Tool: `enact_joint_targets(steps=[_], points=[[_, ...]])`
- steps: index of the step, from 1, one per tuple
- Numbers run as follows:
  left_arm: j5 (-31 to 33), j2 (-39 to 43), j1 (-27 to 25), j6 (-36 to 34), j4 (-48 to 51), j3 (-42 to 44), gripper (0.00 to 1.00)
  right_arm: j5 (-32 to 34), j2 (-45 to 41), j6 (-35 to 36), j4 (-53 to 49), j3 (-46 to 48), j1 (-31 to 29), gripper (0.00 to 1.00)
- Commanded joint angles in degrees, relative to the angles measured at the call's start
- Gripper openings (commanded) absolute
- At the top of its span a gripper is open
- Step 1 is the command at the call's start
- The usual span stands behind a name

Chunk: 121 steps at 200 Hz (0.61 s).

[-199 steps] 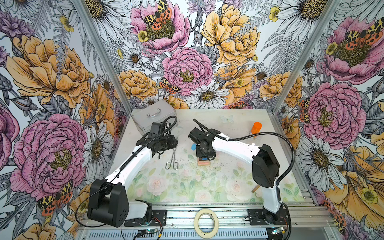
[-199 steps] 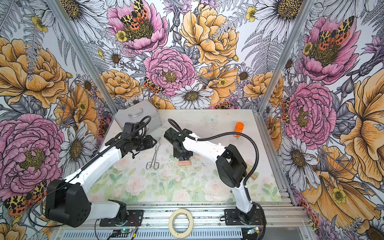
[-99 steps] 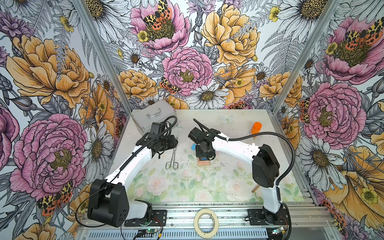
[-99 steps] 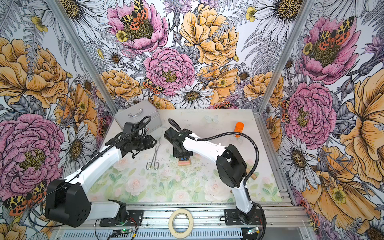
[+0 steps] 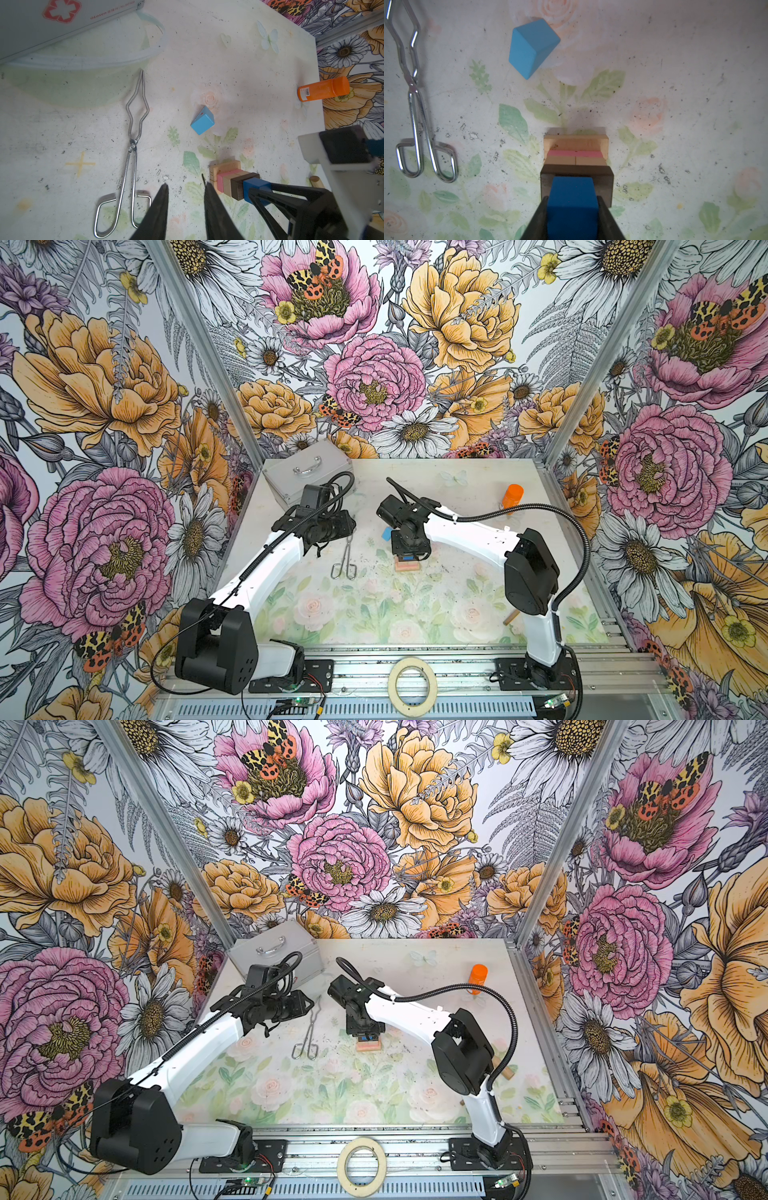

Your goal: Build the wood block tower

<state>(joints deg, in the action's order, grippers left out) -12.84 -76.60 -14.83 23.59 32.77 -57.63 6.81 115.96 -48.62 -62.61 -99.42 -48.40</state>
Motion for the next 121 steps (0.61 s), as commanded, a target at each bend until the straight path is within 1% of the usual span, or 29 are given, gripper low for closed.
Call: enact_joint_targets(steps=[1,47,121], points=[[1.3,0.9,-0.4,-0.8,-1.5,0.4,0.31,0.0,0.1,-0.8,0.6,0.6,0.3,0.21],[1.4,0.9,-0.4,-0.8,-1.6,0.4,0.31,0.1,0.0,-0.8,0.6,0.9,0.2,0.26],[1.4,0.8,-0.4,-0.8,-1.5,0.4,0.32,0.2,0.0,-0.8,0.6,0.8,0.4,0.37]])
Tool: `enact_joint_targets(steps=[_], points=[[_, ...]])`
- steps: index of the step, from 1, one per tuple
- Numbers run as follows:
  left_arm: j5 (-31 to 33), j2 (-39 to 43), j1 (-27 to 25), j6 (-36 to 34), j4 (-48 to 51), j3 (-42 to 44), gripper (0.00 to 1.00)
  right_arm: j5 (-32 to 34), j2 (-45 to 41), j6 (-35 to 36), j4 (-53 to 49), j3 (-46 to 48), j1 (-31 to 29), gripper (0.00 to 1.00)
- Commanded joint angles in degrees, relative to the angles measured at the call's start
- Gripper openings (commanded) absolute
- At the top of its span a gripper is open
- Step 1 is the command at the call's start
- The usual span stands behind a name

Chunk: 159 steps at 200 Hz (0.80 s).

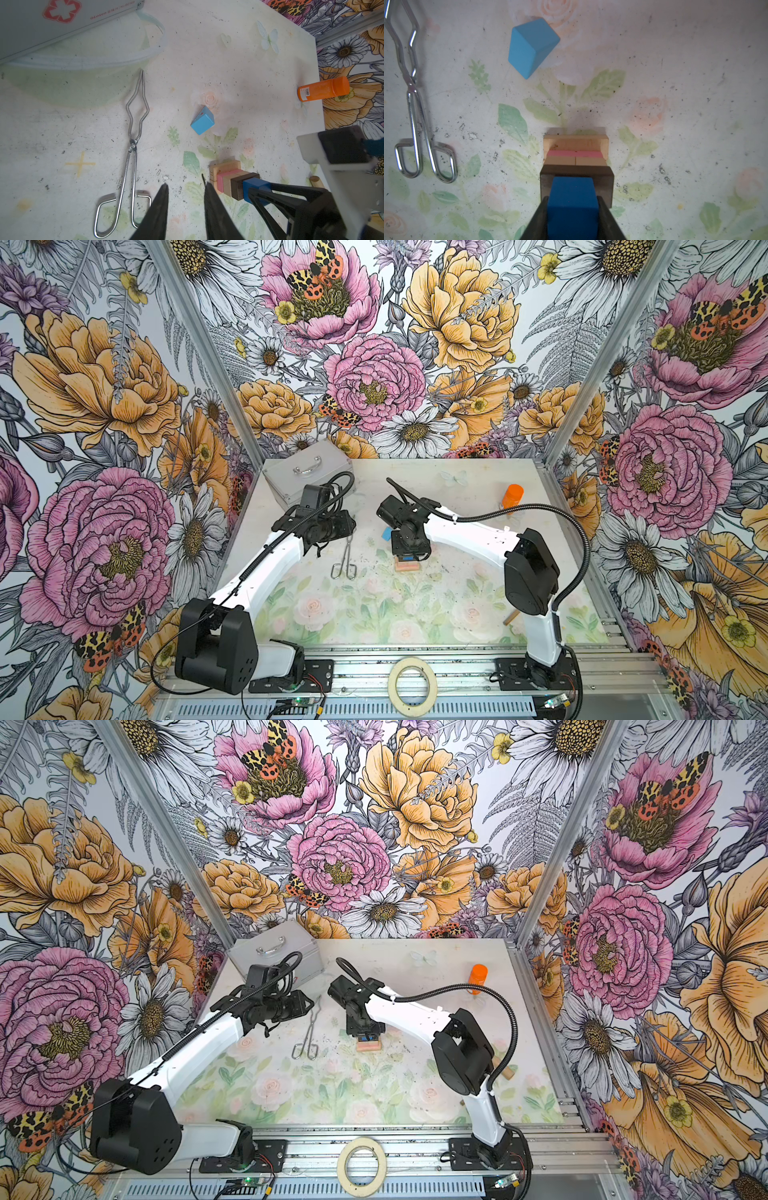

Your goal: Build the wood block tower

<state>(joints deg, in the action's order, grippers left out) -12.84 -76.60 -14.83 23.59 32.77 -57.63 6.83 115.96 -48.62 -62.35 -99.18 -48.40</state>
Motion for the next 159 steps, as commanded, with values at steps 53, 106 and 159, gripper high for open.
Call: enact_joint_targets(steps=[53,106,159], points=[[1.4,0.8,-0.4,-0.8,-1.6,0.4,0.32,0.3,-0.2,-0.7,0.4,0.6,0.5,0.43],[1.4,0.8,-0.4,-0.8,-1.6,0.4,0.32,0.6,-0.6,-0.9,0.4,1.1,0.7,0.44],[1.3,0.7,-0.4,-0.8,-1.5,0.4,0.32,1.0,-1.0,-1.0,0.4,1.3,0.8,0.41]])
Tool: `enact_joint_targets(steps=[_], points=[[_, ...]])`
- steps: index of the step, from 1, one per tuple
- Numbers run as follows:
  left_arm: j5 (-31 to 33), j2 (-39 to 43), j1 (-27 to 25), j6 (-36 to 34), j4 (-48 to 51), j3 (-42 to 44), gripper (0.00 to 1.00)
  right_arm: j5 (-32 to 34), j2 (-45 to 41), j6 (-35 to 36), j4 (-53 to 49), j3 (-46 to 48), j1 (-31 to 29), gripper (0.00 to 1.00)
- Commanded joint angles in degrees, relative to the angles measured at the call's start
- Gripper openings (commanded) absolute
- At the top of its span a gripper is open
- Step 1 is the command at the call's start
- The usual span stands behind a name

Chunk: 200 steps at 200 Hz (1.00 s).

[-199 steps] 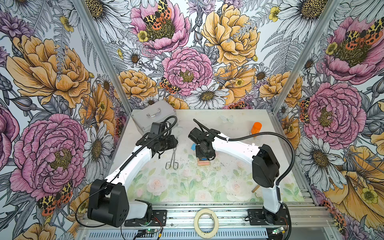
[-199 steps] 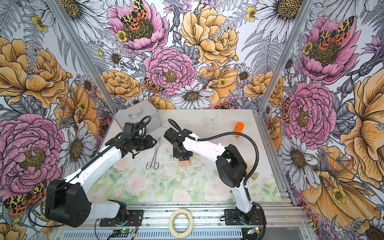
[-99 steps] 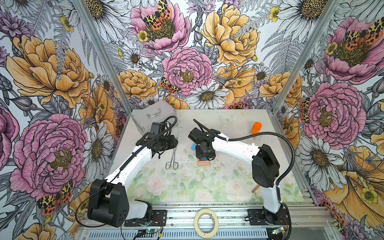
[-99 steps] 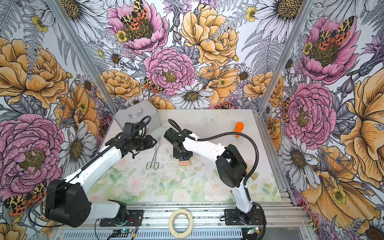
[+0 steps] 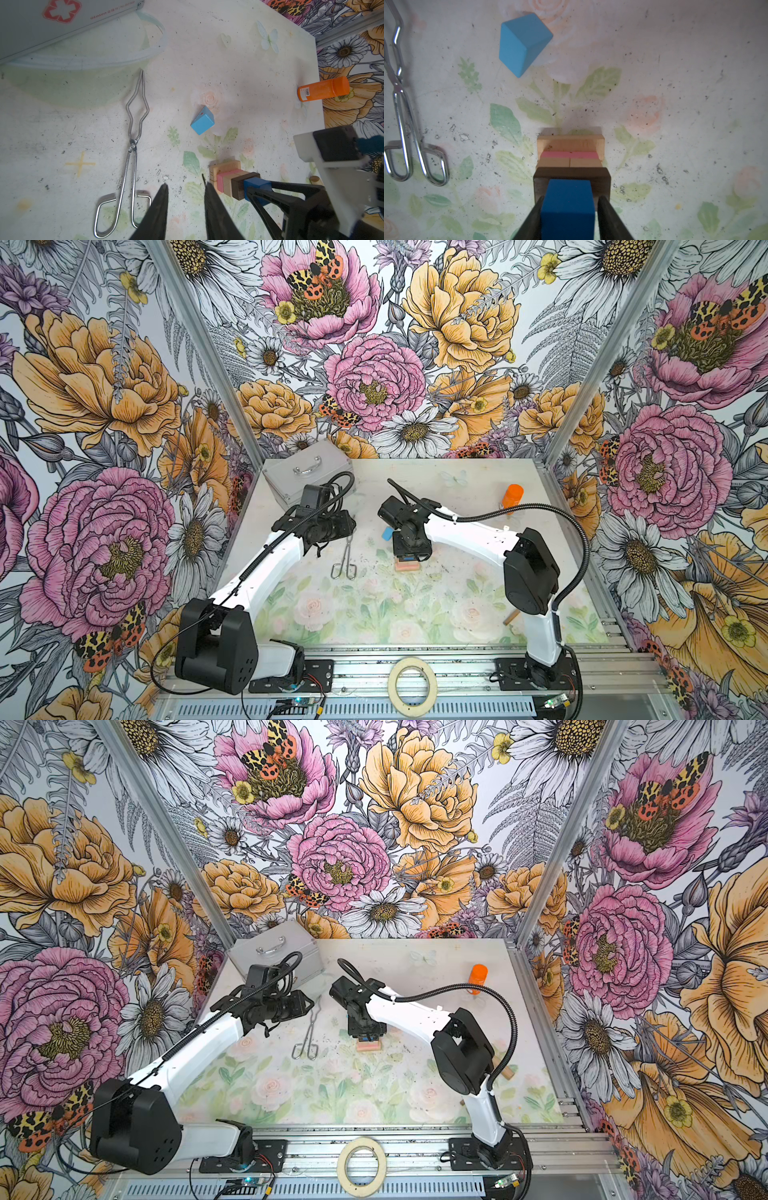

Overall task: Build the wood block tower
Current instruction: 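Open the right gripper to release the dark blue cube on the stack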

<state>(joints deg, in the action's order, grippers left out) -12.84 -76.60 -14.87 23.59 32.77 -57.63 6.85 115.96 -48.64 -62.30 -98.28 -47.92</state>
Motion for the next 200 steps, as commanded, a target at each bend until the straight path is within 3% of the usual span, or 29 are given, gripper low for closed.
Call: enact_joint_targets(steps=[1,92,156,200], points=[[1.3,0.7,-0.3,-0.8,-1.5,0.4,0.32,0.9,-1.0,-1.0,0.3,0.4,0.3,0.41],[1.4,0.7,-0.3,-0.8,-1.5,0.4,0.32,0.3,-0.7,-0.9,0.3,-0.4,0.1,0.39],[1.3,0.7,-0.3,-0.8,-1.5,0.5,0.32,0.6,-2.6,-0.8,0.3,-1.2,-0.1,0.54],[1.5,0.6,-0.3,-0.8,-1.6,0.3,0.32,1.2,-5.5,-0.9,0.3,-1.9,-0.1,0.59]])
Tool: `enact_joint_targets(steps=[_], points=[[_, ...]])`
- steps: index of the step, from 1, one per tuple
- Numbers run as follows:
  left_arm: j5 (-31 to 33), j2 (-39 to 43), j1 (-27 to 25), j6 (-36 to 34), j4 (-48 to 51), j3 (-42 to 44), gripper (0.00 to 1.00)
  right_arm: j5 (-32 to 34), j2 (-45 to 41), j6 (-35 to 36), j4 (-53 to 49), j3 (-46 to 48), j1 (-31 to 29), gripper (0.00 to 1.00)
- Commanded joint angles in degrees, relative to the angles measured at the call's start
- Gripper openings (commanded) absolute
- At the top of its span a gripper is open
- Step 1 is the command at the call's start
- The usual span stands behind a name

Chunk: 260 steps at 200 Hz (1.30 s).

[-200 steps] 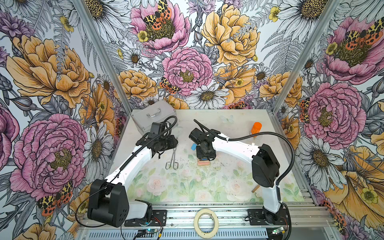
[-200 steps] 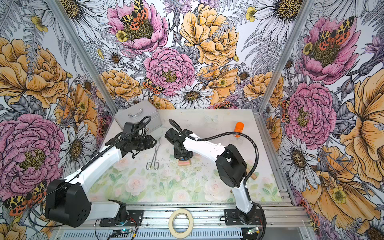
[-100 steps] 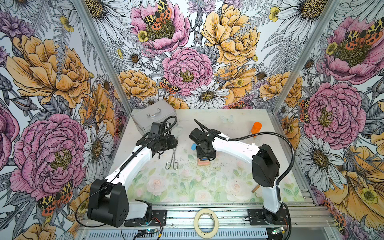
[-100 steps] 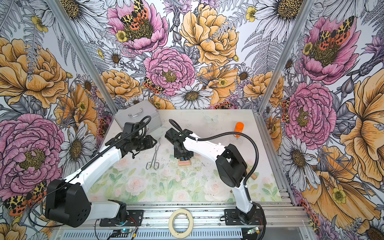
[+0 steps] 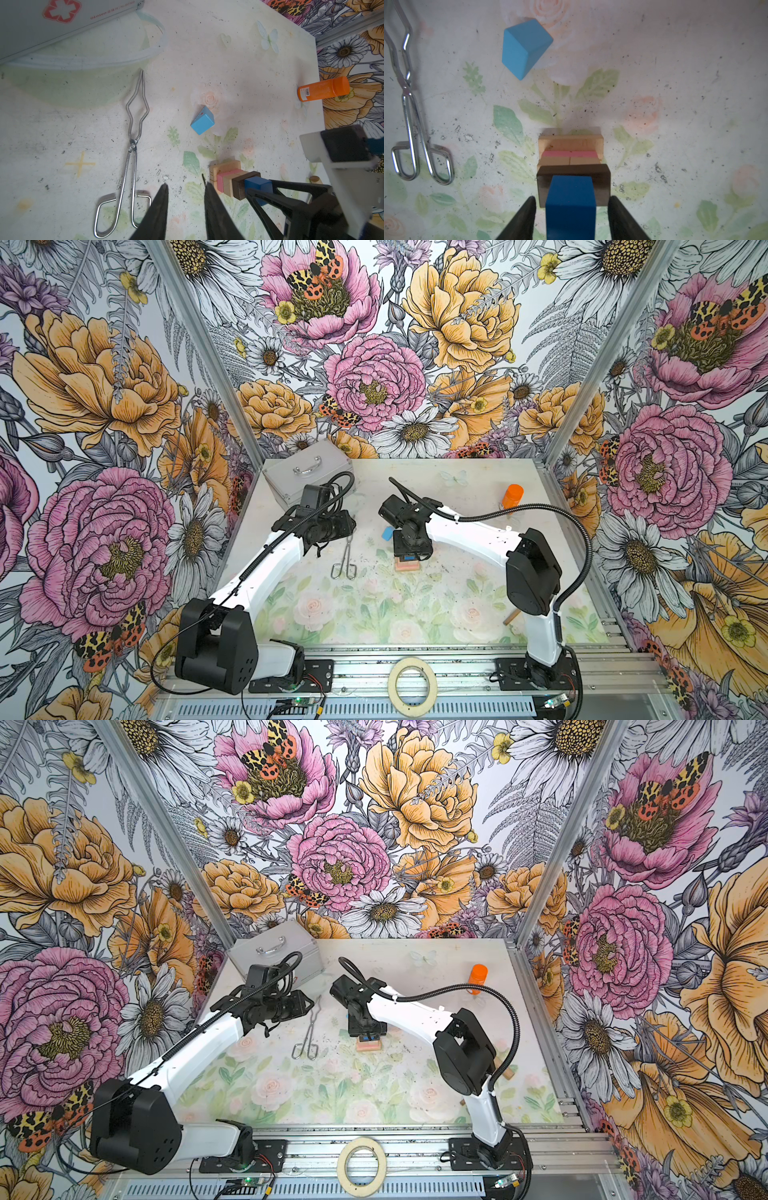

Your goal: Build the wood block tower

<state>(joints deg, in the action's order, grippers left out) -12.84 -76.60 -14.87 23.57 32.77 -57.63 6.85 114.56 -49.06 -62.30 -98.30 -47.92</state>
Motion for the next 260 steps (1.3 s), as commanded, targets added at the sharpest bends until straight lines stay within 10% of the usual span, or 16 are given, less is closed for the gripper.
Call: enact_joint_targets(steps=[1,51,107,260], points=[[1.5,0.6,-0.3,-0.9,-1.6,0.3,0.31,1.2,-4.2,-0.5,0.3,-1.8,-0.1,0.59],[1.1,0.0,-0.4,-0.8,-1.6,0.1,0.31,4.2,-13.6,0.0,0.3,0.5,2.1,0.56],[0.7,-1.9,-3.4,-0.4,-1.6,-0.4,0.31,-1.9,-26.7,1.1,13.9,20.6,12.5,0.00],[4.1,-7.1,-13.2,3.4,-2.2,1.5,0.27,-20.4,-18.6,0.3,42.0,37.6,16.3,0.00]])
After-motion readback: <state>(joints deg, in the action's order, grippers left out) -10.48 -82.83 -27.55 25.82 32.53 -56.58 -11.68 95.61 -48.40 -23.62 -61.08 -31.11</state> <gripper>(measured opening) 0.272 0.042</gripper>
